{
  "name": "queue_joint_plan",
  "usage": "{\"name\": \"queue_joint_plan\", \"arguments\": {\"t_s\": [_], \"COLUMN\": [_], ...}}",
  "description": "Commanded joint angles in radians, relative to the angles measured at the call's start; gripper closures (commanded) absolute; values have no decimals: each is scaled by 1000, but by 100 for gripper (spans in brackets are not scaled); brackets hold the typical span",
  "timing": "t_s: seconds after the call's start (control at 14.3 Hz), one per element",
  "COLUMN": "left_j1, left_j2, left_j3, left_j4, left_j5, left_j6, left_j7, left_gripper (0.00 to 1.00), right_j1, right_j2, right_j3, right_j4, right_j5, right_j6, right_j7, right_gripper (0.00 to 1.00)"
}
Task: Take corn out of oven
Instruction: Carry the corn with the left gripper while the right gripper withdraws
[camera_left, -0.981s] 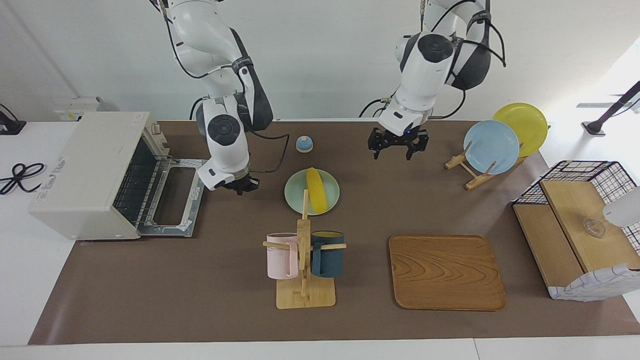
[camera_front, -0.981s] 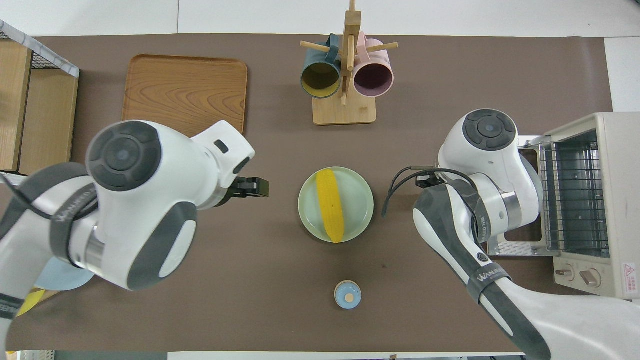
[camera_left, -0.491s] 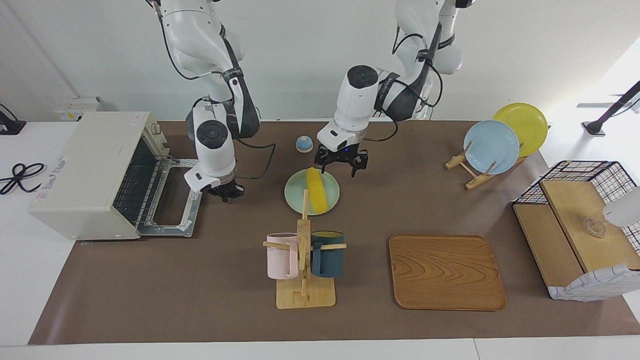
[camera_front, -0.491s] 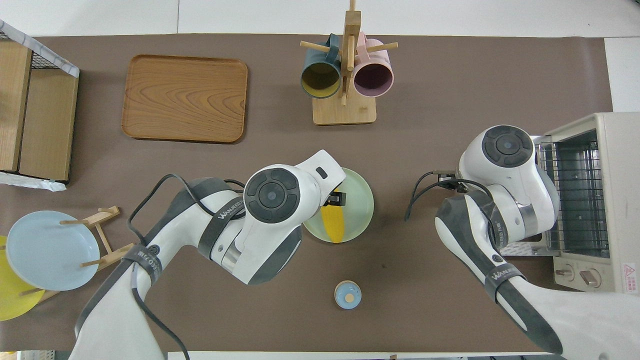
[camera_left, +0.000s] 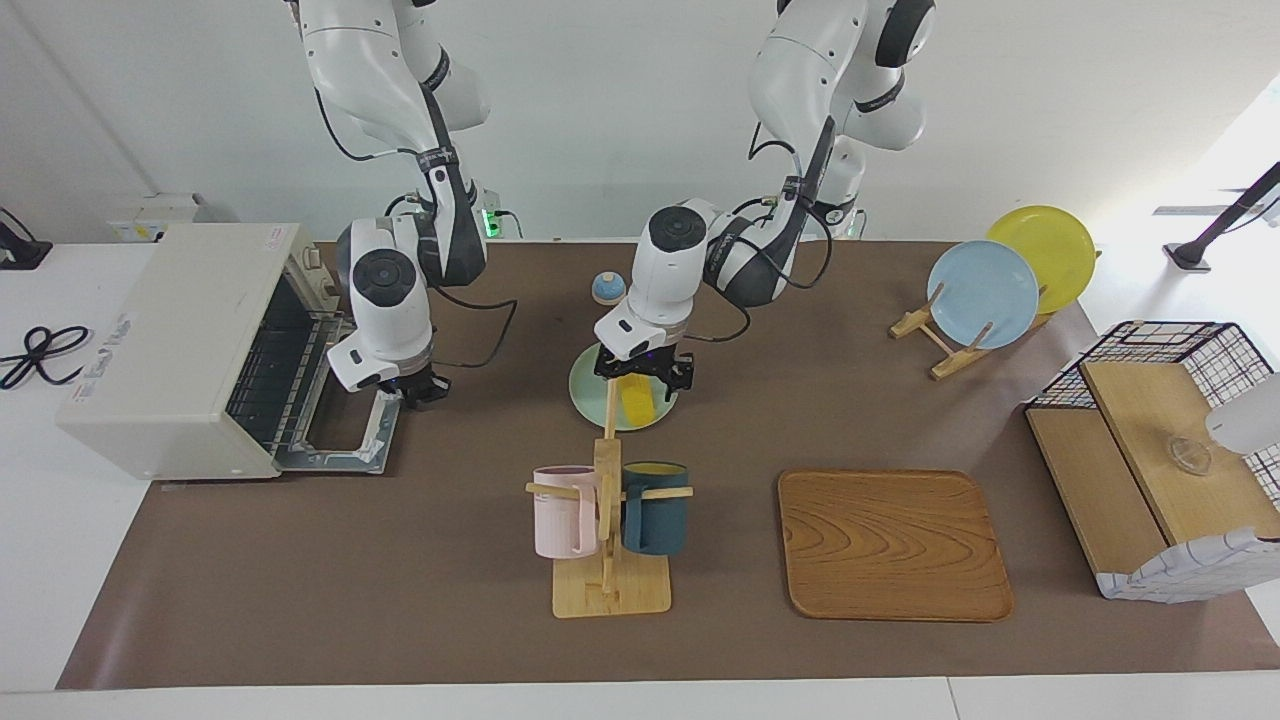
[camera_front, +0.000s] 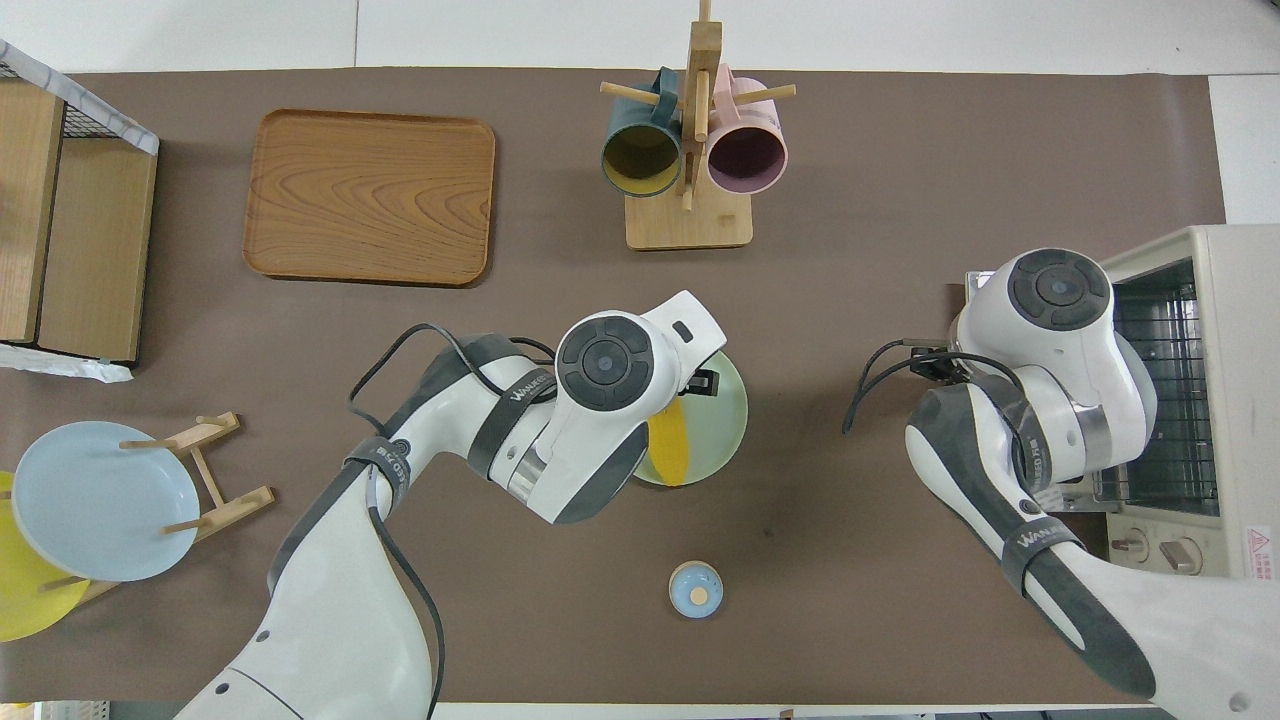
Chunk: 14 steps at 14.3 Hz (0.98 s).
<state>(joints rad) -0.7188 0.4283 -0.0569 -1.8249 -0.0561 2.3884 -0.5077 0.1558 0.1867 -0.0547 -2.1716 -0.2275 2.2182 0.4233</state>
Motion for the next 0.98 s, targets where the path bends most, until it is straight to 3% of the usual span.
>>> {"name": "queue_joint_plan", "arguments": {"t_s": [0.0, 0.35, 0.42, 0.56, 0.7, 0.91], "left_j1": [-31, -53, -53, -51, -45, -4], "left_j2": [10, -2, -2, -2, -2, -31], "left_j3": [22, 23, 23, 25, 28, 55], "left_j4": [-5, -17, -16, -14, -7, 48], "left_j5": [7, 5, 5, 5, 4, 4], "left_j6": [19, -57, -57, -61, -84, -161], "left_j7": [8, -32, -37, -38, -40, -29], "left_gripper": [0, 0, 15, 63, 100, 100], "right_j1": [-30, -32, -27, -22, -36, -71], "right_j2": [-32, -26, -24, -32, -58, -114], "right_j3": [13, 13, 13, 16, 16, 13], "right_j4": [-34, 30, 85, 165, 209, 240], "right_j5": [-32, -148, -150, -148, -147, -142], "right_j6": [20, -84, -159, -280, -351, -426], "right_j7": [-24, -40, -44, -112, -197, -316], "right_gripper": [100, 100, 100, 100, 100, 100]}}
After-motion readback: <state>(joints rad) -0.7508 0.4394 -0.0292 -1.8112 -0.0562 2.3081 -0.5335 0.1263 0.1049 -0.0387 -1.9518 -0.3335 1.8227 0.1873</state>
